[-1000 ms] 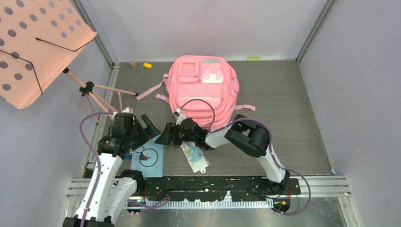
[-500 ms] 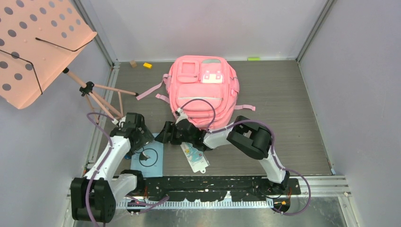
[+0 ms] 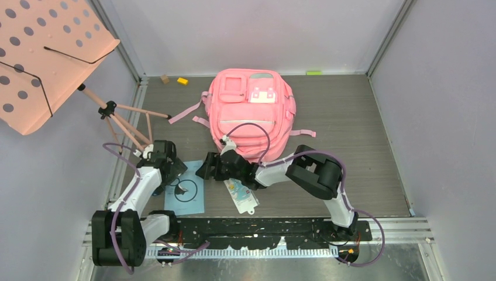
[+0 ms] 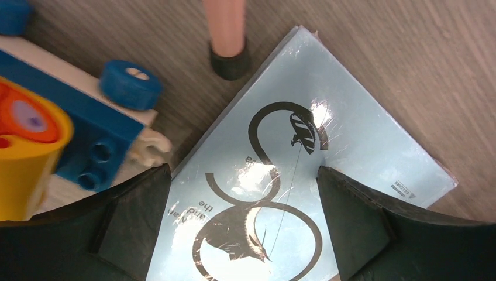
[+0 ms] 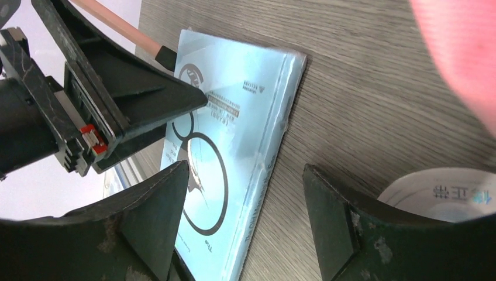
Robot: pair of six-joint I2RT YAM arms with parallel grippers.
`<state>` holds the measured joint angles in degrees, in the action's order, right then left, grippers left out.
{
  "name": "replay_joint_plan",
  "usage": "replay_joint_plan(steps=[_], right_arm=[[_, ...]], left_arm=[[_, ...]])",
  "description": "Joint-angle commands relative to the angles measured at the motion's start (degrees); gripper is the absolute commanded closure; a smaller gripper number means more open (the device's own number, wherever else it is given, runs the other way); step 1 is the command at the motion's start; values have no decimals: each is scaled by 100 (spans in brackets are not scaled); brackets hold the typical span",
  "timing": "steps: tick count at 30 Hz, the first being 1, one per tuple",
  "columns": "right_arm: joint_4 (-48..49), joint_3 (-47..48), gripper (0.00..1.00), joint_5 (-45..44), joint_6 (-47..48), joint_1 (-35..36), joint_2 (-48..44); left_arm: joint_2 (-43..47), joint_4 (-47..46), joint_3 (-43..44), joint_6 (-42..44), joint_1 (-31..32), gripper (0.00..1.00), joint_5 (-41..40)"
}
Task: Pack the student bag
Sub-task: Pick up the stationery from the center of the board.
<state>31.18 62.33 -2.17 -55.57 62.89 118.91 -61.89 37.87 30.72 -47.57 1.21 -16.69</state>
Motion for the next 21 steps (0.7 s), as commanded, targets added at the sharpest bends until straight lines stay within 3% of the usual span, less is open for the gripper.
replay_joint_plan(steps=[1, 5, 14, 19, 21], right_arm=[[-1387, -483, 21, -539, 370, -83, -53], [-1576, -683, 20, -570, 497, -177, -401], [-2395, -1224, 17, -410, 832, -365, -1291], [-2517, -1552, 17, -163, 752, -378, -1617], [-2564, -1566, 17, -52, 735, -375, -1684]], left_arm=[[-366, -507, -273, -260, 2, 1, 1014], [-337, -632, -392, -582, 249, 2, 1413], [-131, -808, -335, -1381, 1520, 2, 1625], [177, -360, -282, -1198, 1645, 1, 1629], [388, -24, -304, -1071, 1645, 0, 1276]])
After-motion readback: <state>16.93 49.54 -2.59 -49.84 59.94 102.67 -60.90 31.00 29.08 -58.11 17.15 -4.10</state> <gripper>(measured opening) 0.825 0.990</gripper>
